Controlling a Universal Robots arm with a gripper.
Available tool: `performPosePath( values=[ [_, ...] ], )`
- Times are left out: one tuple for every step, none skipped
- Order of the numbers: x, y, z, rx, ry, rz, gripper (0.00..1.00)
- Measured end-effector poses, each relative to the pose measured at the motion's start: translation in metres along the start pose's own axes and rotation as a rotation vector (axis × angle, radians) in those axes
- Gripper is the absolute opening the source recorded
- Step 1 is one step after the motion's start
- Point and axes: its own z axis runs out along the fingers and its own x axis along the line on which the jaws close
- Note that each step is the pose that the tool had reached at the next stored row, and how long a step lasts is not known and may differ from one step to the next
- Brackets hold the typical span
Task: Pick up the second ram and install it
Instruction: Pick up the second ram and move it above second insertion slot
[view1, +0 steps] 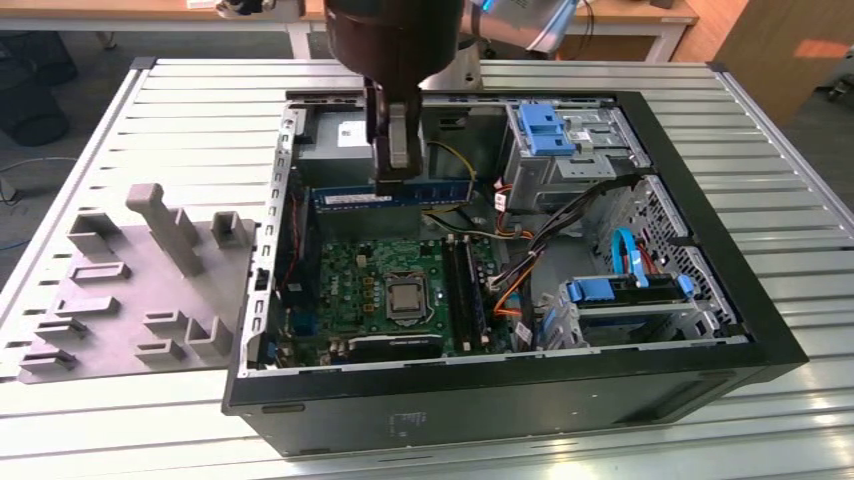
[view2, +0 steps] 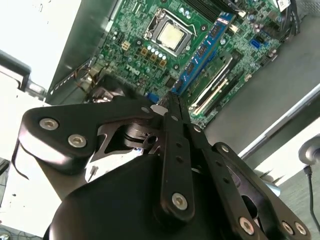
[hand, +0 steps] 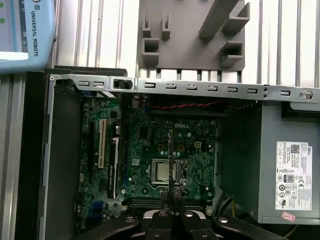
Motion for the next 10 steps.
performPosePath(
  values=[
    [0.0001,-0.0016,0.0013,-0.0027,0.0001,0.000,0.11],
    [0.0001,-0.0031,0.0027,-0.0054,0.0001,0.000,0.11],
    [0.0002,-0.0047,0.0042,-0.0078,0.0001,0.000,0.11],
    [0.0003,-0.0061,0.0058,-0.0096,-0.0001,0.000,0.11],
    [0.0005,-0.0074,0.0075,-0.0112,-0.0002,0.001,0.11],
    [0.0006,-0.0085,0.0094,-0.0127,-0.0003,0.001,0.11],
    [0.0007,-0.0094,0.0112,-0.0137,-0.0003,0.001,0.11],
    [0.0008,-0.0100,0.0129,-0.0141,-0.0003,0.001,0.11],
    [0.0008,-0.0102,0.0147,-0.0142,-0.0003,0.001,0.11],
    [0.0009,-0.0104,0.0165,-0.0142,-0.0004,0.001,0.11]
  ],
)
